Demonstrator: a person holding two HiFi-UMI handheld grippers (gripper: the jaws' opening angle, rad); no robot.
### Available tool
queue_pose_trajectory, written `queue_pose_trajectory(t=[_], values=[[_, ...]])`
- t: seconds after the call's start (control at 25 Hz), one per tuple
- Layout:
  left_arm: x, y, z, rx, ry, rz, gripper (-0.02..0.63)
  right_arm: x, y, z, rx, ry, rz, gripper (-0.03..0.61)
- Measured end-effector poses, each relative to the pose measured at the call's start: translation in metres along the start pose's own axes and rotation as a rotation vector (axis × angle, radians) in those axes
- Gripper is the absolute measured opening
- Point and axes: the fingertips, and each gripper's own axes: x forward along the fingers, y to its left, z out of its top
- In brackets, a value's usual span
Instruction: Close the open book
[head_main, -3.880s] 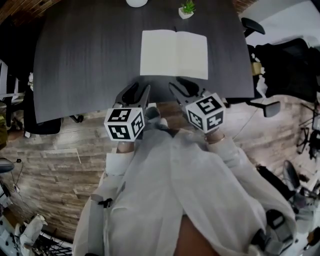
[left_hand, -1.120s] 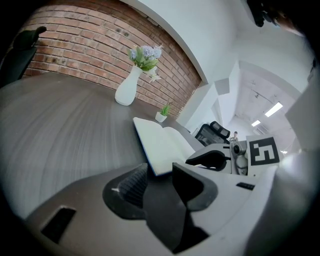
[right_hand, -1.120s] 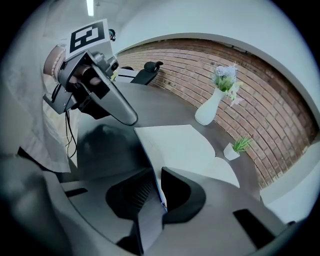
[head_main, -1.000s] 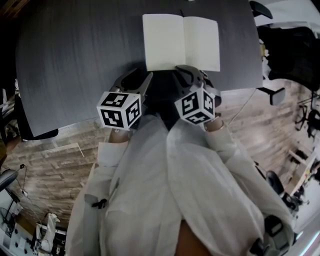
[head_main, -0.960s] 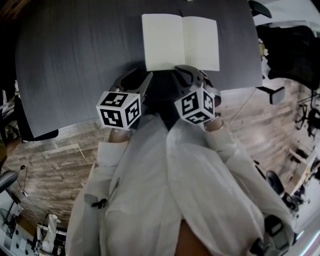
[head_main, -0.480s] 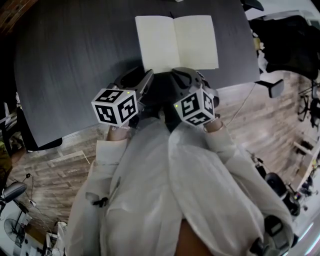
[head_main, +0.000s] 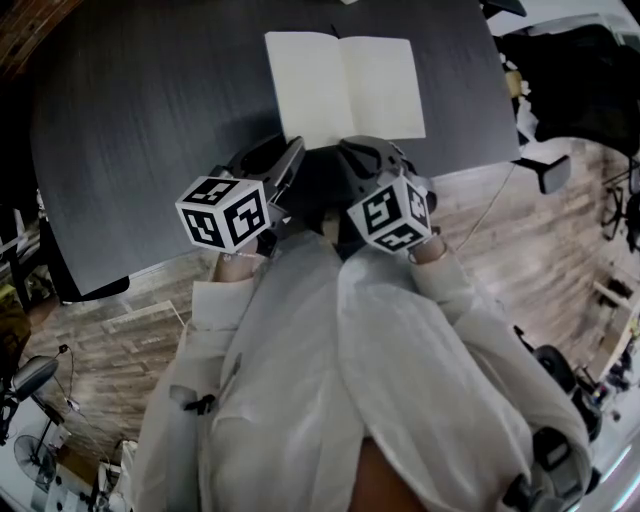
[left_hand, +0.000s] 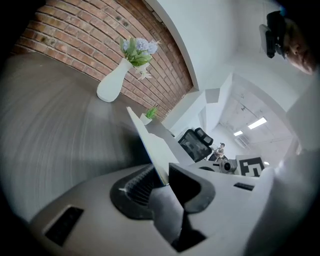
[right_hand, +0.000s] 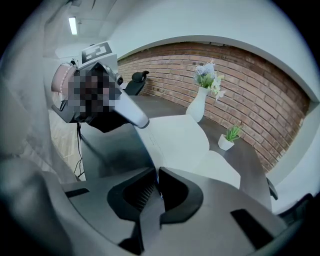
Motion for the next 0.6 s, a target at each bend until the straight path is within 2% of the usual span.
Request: queue_pose_trajectory(t=[0.2, 0.48, 0.6], values=[[0.002, -0.009, 0.005, 0.016, -0.015, -0.002, 0.075, -0.005, -0.004, 0.001, -0.002, -0.028, -0.016, 0.031], [0.007, -0.023, 0.012, 0.034, -0.021, -0.004, 0.053, -0.016, -0.012, -0.003, 0.052, -0.044, 0.016, 0.031], [0.010, -0.031, 0.017, 0.052, -0.030, -0.001, 0.046, -0.027, -0.022, -0.005, 0.070, -0.069, 0.004, 0.031]])
